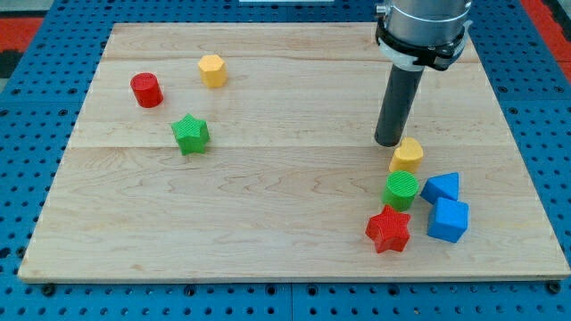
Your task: Move the green star to the left of the green circle
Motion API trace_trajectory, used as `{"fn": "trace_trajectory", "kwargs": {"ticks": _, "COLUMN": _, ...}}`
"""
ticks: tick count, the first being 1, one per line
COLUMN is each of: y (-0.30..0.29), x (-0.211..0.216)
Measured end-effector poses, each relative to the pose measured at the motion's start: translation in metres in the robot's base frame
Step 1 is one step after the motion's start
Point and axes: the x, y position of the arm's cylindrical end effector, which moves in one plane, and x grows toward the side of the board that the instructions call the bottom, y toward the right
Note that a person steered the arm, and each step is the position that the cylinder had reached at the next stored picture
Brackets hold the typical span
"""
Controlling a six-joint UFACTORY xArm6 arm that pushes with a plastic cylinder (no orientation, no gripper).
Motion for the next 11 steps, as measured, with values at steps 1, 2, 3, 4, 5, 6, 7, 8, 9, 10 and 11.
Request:
{"fn": "trace_trajectory", "kwargs": {"ticks": 1, "y": 0.006, "x": -0.009}}
{"fn": "trace_trajectory", "kwargs": {"ticks": 2, "y": -0.034, "x": -0.076}}
{"fn": "trace_trajectory", "kwargs": {"ticks": 3, "y": -0.139, "x": -0.099}}
{"fn": "trace_trajectory", "kwargs": {"ticks": 4, "y": -0.24, "x": -0.089}}
{"fn": "trace_trajectory", "kwargs": {"ticks": 5, "y": -0.294, "x": -0.06}}
{"fn": "trace_trajectory", "kwargs": {"ticks": 6, "y": -0.274, "x": 0.018}}
{"fn": "trace_trajectory", "kwargs": {"ticks": 7, "y": -0.217, "x": 0.035}}
{"fn": "trace_trajectory", "kwargs": {"ticks": 8, "y": -0.208, "x": 0.02}}
{"fn": "trace_trajectory", "kwargs": {"ticks": 9, "y": -0.199, "x": 0.013}}
{"fn": "trace_trajectory", "kwargs": {"ticks": 10, "y": -0.101, "x": 0.03}}
{"fn": "trace_trajectory", "kwargs": {"ticks": 11, "y": -0.092, "x": 0.028}}
